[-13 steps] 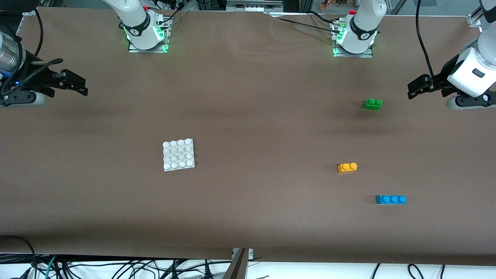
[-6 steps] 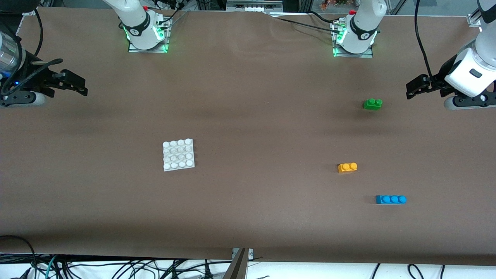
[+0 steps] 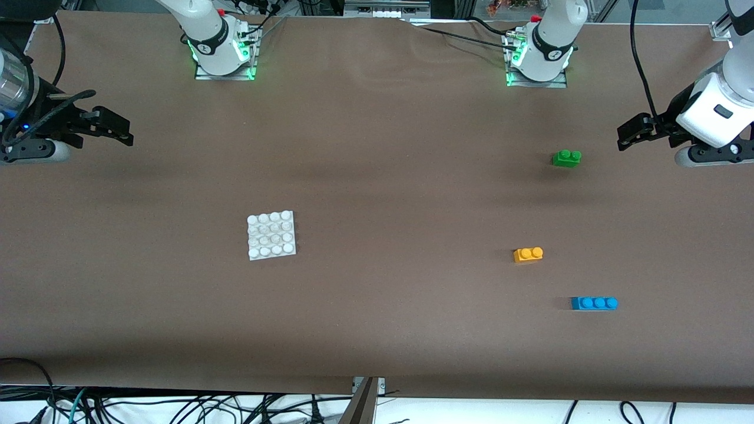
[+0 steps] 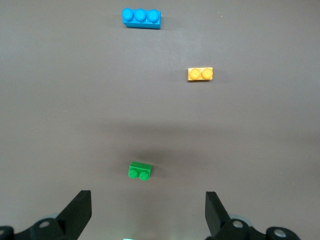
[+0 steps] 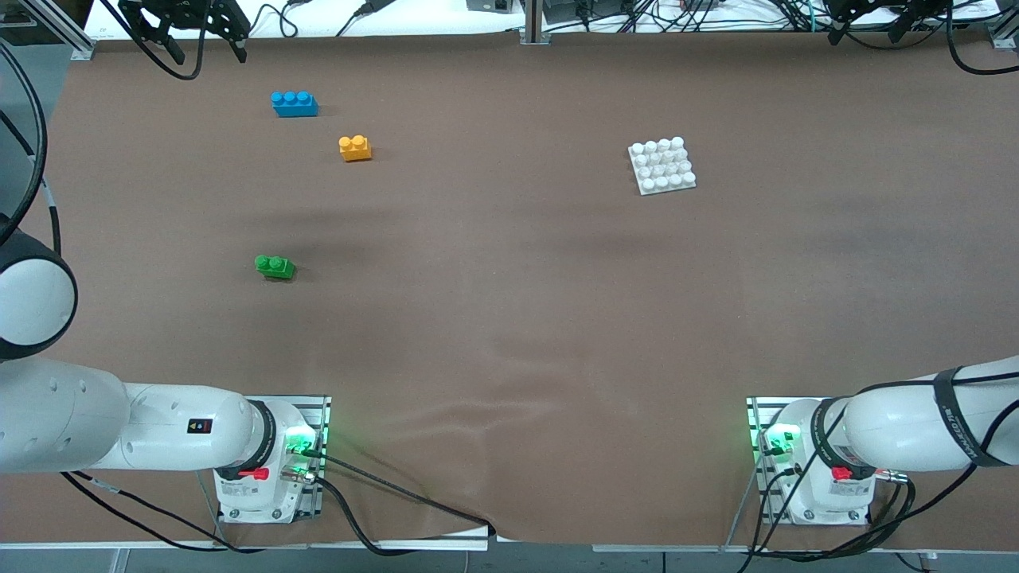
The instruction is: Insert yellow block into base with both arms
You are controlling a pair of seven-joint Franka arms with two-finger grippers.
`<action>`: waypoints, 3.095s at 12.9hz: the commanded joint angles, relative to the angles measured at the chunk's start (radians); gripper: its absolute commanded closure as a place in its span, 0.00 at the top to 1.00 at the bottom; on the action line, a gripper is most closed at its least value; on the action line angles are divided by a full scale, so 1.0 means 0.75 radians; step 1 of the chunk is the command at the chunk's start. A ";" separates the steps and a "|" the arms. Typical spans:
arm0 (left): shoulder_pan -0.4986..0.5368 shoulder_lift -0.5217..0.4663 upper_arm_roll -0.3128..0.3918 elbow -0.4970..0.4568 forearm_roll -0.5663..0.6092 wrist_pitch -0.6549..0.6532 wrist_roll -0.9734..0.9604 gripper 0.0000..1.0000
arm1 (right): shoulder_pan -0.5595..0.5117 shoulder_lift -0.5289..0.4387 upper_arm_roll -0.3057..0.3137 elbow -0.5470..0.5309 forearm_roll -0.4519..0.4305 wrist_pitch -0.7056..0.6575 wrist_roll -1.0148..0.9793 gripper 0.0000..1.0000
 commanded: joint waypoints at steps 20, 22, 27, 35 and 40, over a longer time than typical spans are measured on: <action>0.001 0.020 0.005 0.045 -0.031 -0.030 0.029 1.00 | -0.027 0.004 0.023 0.000 -0.012 -0.006 -0.021 1.00; 0.001 0.020 0.005 0.045 -0.031 -0.030 0.029 1.00 | -0.029 -0.002 0.021 -0.005 -0.010 -0.006 -0.023 1.00; 0.001 0.020 0.005 0.047 -0.031 -0.030 0.029 1.00 | -0.029 -0.003 0.021 -0.005 -0.003 -0.002 -0.021 1.00; 0.001 0.020 0.005 0.045 -0.031 -0.030 0.027 1.00 | 0.046 0.122 0.035 -0.039 0.070 0.123 0.074 1.00; 0.001 0.020 0.005 0.045 -0.031 -0.030 0.029 1.00 | 0.152 0.247 0.035 -0.240 0.072 0.499 0.224 1.00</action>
